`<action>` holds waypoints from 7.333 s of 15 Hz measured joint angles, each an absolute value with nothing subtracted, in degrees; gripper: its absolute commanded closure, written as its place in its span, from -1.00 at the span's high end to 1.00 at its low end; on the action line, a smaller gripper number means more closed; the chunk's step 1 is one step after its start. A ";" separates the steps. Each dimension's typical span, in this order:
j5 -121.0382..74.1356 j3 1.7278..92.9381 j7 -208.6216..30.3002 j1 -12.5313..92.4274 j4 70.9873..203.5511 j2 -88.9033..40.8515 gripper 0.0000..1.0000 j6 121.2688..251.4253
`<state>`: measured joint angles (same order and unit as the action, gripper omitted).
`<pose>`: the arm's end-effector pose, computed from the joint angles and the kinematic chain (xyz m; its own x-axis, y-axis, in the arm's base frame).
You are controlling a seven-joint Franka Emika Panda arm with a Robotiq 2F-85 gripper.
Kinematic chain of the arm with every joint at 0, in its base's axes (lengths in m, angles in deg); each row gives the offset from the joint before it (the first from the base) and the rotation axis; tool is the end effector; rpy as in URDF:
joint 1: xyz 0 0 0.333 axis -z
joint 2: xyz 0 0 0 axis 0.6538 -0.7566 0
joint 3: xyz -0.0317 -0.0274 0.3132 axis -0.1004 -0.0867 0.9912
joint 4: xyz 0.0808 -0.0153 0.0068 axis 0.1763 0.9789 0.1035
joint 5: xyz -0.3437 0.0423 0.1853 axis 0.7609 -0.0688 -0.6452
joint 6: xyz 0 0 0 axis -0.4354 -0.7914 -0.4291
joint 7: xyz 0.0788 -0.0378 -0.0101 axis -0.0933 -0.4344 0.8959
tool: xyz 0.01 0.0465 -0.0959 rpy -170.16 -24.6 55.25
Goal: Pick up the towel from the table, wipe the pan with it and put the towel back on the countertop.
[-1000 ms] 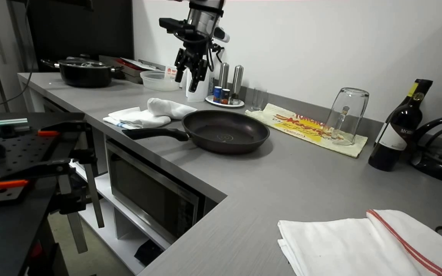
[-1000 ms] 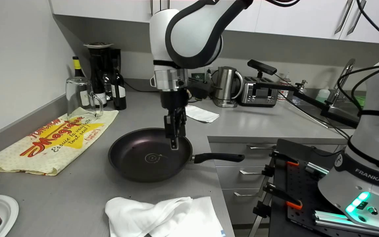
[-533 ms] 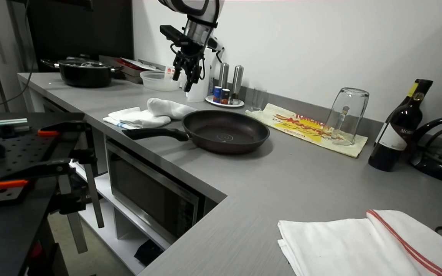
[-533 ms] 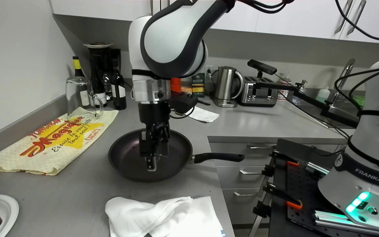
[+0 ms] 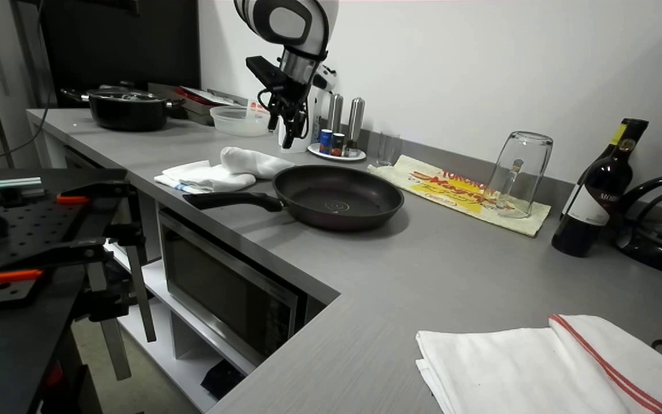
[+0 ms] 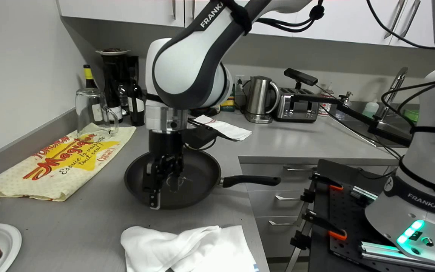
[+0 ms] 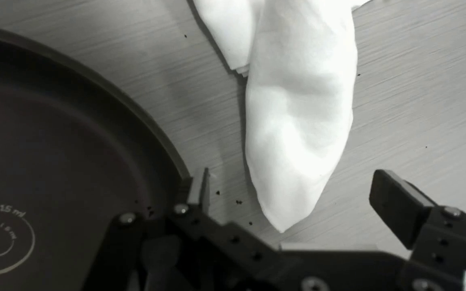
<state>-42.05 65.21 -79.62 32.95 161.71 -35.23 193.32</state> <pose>0.5519 0.2183 0.2062 0.9719 0.2286 -0.0569 0.2053 -0.9403 -0.2715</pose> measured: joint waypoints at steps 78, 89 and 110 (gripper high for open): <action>-46.53 61.93 -67.87 44.53 152.48 -44.36 -0.90 185.43; -46.16 62.46 -68.33 44.02 152.64 -46.36 -0.90 182.03; -31.94 57.46 -72.07 39.63 152.64 -47.46 -0.90 189.19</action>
<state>-31.94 57.46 -72.07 39.63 152.64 -47.46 189.19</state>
